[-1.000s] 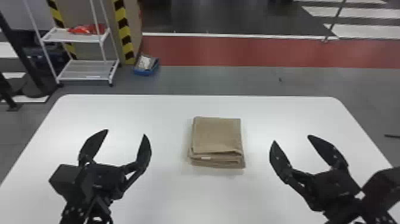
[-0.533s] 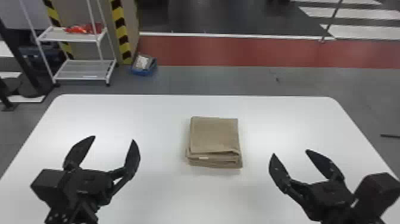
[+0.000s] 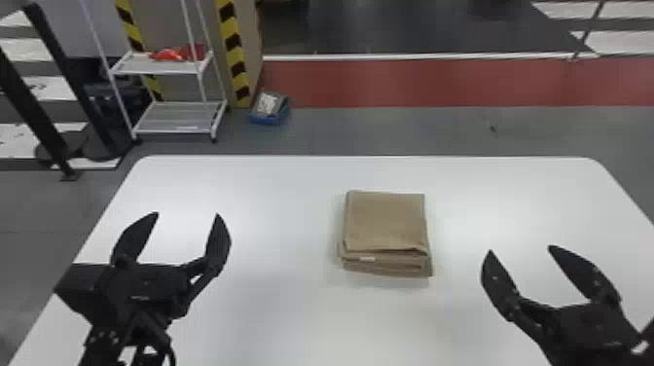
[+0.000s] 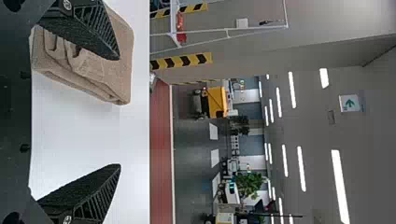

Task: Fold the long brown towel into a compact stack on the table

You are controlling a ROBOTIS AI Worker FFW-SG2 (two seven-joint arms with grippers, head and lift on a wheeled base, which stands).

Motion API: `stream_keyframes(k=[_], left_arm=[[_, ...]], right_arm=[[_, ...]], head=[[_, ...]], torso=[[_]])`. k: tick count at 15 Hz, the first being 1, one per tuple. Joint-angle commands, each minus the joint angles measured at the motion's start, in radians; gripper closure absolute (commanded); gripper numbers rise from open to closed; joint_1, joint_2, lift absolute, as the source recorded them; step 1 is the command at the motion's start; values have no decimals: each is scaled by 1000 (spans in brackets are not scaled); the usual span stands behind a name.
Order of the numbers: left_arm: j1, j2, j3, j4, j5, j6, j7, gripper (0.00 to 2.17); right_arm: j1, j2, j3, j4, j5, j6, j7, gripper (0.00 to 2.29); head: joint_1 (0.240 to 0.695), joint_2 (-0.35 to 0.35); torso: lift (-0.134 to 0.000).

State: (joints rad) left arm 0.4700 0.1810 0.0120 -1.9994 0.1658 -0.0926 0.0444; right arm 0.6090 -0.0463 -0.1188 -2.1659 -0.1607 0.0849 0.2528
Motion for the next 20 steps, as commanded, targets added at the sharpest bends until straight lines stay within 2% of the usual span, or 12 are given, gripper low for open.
stream_keyframes(k=[1, 6, 20], left_arm=[[3, 0, -11, -10, 1, 0, -6, 26], [4, 2, -12, -10, 1, 0, -11, 26], [3, 0, -23, -7, 15, -15, -38, 26]], right_arm=[[11, 3, 1, -3, 0, -46, -1, 63], [28, 8, 2, -14, 0, -67, -20, 66], [34, 13, 4, -19, 0, -98, -23, 66]], head=[[695, 38], [695, 20], [695, 9]], torso=[[-111], [-111], [-111]])
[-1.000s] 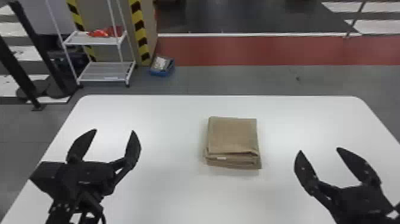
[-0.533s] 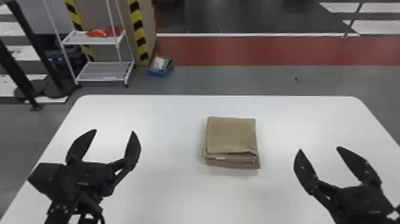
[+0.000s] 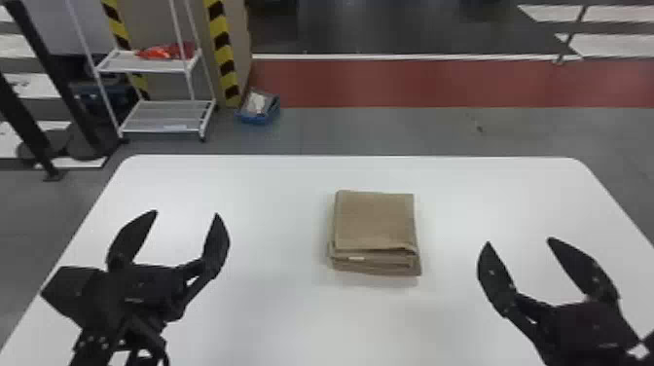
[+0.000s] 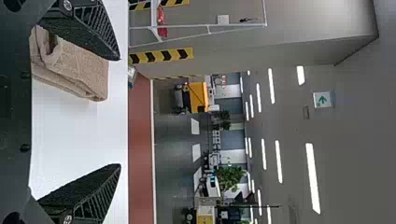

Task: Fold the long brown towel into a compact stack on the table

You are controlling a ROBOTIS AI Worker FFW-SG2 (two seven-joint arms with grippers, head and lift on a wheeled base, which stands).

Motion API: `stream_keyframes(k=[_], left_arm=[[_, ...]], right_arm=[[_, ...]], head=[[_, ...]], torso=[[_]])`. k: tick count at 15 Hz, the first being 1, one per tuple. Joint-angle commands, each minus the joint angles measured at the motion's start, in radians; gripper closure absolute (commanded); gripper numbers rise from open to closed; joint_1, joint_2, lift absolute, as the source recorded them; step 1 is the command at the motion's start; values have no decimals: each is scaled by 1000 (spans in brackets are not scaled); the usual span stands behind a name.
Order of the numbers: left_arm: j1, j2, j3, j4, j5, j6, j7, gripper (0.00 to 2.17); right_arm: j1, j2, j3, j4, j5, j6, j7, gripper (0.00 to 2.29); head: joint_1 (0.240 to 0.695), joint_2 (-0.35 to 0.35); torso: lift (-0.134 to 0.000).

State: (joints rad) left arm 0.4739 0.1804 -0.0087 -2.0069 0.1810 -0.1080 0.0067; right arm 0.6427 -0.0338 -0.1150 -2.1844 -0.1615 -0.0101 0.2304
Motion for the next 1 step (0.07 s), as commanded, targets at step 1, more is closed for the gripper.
stream_keyframes(k=[1], left_arm=[[-3, -1, -4, 0, 0, 0, -4, 26]], right_arm=[[-2, 0, 0, 0, 0, -3, -2, 66]], head=[[695, 7]], torso=[[-111]])
